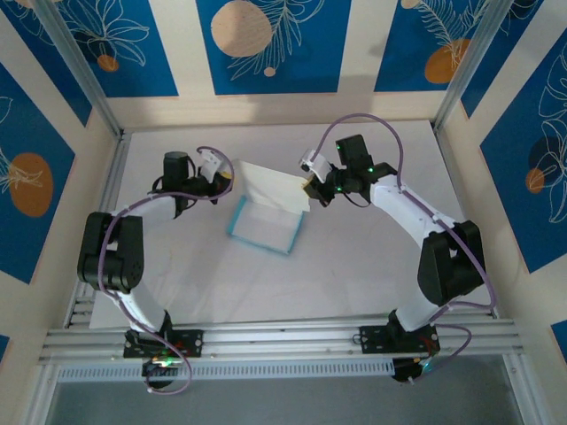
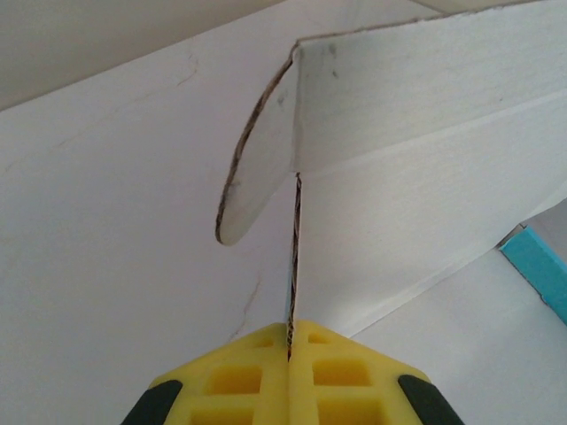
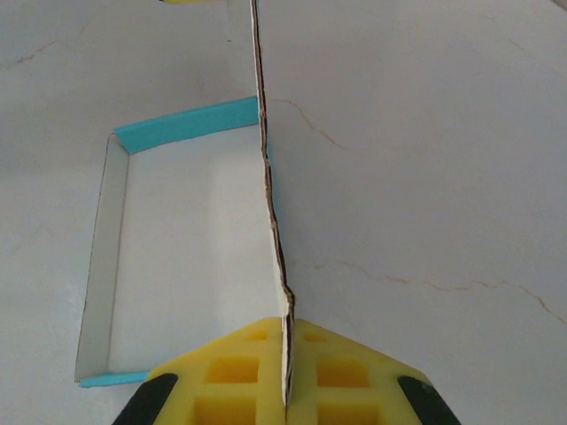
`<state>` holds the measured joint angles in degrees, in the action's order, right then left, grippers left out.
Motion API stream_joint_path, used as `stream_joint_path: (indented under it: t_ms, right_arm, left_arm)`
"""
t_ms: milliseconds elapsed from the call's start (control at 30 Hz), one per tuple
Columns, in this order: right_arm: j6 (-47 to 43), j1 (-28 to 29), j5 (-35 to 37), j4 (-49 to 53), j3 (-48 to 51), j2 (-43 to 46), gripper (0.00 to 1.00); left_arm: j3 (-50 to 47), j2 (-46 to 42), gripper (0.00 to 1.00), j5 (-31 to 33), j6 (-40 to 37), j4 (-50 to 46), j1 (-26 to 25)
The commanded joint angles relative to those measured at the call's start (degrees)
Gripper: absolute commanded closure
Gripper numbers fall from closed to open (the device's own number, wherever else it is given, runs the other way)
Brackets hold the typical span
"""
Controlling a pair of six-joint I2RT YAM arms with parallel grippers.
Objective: Fold the paper box
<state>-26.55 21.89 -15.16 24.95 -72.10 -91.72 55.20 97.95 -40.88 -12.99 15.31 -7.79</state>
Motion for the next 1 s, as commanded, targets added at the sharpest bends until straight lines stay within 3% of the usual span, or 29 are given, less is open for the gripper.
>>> stream_joint_path:
  t_ms: [0,333,533,767,967]
  right_arm:
    - [0.55,0.95,-0.39,0.71,-2.25,-1.05,1.00]
    - [0.45,4.45,-1.25,0.57,-2.28,-1.70,1.00]
    - [0.64,4.91,-1.74,0.47,-2.89,-1.78,1.00]
    - [-0.52,3.86,6.69,4.62,-6.18,-3.47,1.00]
    - [0.60,3.77,11.12,8.13,-11.17,-7.34,0.96]
  left_arm:
    - [-1.67,-2.53,1.00,-0.80,2.23,4.88,-0.47]
    - [-3.50,0.44,0.99,-3.03,12.29,19.61,-3.65]
    - [-3.63,2.23,0.98,-3.94,15.63,23.53,-4.87]
    - [-6.69,-2.37,0.98,0.71,14.07,19.27,-4.43]
    - [-11.37,-5.67,1.00,3.12,20.40,24.29,-5.11]
